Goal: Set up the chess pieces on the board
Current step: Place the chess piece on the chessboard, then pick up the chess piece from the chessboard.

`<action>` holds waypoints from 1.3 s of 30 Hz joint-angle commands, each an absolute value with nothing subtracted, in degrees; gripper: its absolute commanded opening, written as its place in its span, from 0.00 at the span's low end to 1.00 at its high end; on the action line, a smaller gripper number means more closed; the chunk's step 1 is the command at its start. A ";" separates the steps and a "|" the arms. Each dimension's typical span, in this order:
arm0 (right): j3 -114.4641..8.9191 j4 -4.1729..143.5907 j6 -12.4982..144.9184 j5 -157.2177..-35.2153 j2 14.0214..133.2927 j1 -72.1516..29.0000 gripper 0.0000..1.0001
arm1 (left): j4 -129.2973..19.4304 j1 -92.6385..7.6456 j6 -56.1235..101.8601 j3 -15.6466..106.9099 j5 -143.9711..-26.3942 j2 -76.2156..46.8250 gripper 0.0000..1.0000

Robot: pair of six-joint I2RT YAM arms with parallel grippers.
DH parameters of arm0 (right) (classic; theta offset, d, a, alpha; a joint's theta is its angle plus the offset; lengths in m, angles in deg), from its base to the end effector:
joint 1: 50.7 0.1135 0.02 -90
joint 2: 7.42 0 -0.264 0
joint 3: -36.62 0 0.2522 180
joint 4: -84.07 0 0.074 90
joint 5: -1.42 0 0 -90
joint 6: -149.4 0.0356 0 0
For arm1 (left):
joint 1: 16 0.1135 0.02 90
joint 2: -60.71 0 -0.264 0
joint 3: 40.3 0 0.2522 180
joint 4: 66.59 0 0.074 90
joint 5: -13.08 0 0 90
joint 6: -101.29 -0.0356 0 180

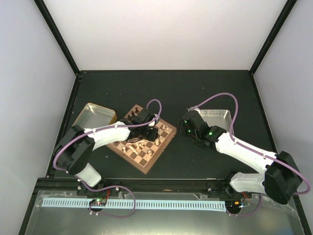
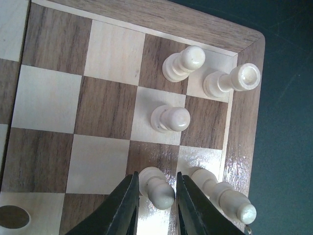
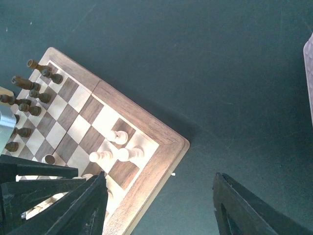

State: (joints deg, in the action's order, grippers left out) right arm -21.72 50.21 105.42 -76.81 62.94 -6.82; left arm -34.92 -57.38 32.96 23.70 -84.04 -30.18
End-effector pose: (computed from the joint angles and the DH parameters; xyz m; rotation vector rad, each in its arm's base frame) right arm 0.1879 0.1706 0.2315 0.1456 2.4071 0.5141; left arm 0.2267 -0.2056 0.1701 0.5062 2.6390 -0.5379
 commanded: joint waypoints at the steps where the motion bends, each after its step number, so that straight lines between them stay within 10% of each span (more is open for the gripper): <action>1: -21.25 50.62 105.80 -76.56 61.48 -7.22 0.60 | -36.13 -57.55 33.24 25.76 -84.86 -29.84 0.23; 18: -31.53 46.99 96.03 -86.84 69.02 -6.46 0.59 | -33.80 -51.65 38.63 20.57 -77.67 -7.61 0.32; 39: -65.19 34.58 63.78 -93.45 107.27 3.69 0.46 | -26.54 -40.78 45.48 6.56 -71.39 21.10 0.45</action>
